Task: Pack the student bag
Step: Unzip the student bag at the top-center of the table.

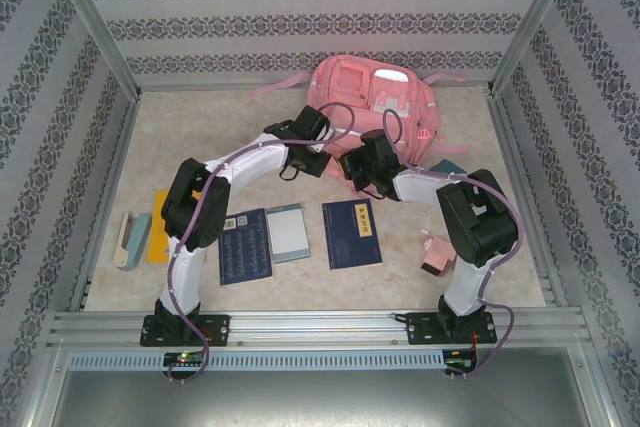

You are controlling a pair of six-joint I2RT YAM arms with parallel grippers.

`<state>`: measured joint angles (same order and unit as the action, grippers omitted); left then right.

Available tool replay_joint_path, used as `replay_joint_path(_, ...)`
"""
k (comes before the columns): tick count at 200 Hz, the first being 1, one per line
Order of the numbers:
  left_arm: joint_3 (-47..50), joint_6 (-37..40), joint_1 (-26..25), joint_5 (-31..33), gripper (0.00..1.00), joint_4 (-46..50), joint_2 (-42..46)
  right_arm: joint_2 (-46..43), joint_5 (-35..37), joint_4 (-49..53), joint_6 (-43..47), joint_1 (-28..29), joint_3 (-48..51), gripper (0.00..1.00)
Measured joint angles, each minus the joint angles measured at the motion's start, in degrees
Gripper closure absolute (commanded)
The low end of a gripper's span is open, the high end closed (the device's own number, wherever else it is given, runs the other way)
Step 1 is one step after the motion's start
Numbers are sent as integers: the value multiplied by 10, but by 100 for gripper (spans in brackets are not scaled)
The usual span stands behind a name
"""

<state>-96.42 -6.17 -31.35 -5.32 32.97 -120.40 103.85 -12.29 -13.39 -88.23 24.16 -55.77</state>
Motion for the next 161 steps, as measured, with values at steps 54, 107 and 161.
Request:
replay_joint_path(54,-151,18,40,26,100,65,-103,-40,11,24,32,0,17,100)
replay_joint_path(107,-334,28,42,-1,100,163,-216,-67,34,44,65,-2,27,100)
replay_joint_path(161,-391,10,42,-39,100,189,-237,-108,67,81,100,-2,32,100)
